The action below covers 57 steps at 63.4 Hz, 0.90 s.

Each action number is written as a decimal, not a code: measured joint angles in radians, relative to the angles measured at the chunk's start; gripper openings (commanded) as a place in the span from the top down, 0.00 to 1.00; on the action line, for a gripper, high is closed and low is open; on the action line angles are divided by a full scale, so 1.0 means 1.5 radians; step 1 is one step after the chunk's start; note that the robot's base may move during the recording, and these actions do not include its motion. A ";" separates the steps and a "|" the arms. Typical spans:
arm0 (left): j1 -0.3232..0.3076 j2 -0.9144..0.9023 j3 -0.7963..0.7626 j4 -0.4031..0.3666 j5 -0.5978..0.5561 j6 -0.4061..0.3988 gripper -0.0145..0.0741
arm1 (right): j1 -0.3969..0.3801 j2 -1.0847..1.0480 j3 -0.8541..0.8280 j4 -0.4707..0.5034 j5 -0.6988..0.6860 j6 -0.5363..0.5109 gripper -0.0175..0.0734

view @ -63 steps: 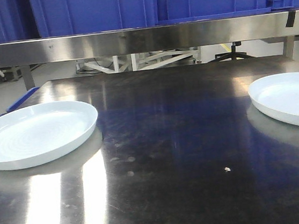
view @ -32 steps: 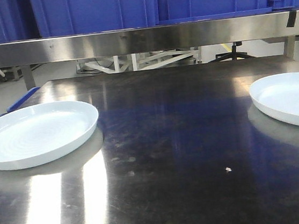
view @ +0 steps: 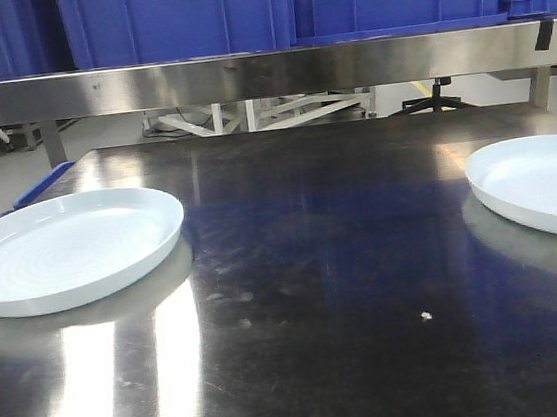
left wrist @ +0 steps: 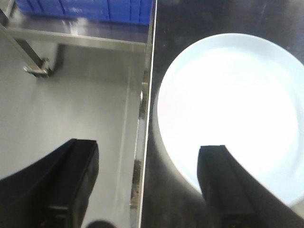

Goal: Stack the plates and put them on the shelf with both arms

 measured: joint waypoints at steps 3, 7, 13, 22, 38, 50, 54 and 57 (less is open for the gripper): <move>0.000 0.027 -0.002 -0.008 -0.018 0.000 0.26 | 0.000 0.000 0.000 0.000 0.000 -0.001 0.29; 0.000 0.055 -0.007 -0.017 -0.037 0.000 0.27 | 0.000 0.000 0.000 0.000 0.000 -0.001 0.29; 0.000 0.098 -0.024 -0.021 -0.052 0.000 0.29 | 0.000 0.000 0.000 0.000 0.000 -0.001 0.29; 0.000 0.147 -0.052 -0.023 -0.062 -0.001 0.29 | 0.000 0.000 0.000 0.000 0.000 -0.001 0.29; 0.000 0.206 -0.084 -0.023 -0.075 -0.001 0.29 | 0.000 0.000 0.000 0.000 0.000 -0.001 0.29; 0.000 0.248 -0.086 -0.023 -0.093 -0.001 0.29 | 0.000 0.000 0.000 0.000 0.000 -0.001 0.29; 0.000 0.261 -0.086 -0.023 -0.096 -0.001 0.29 | 0.000 0.000 0.000 0.000 0.000 -0.001 0.29; 0.000 0.270 -0.086 -0.023 -0.098 -0.001 0.29 | 0.000 0.000 0.000 0.000 0.000 -0.001 0.29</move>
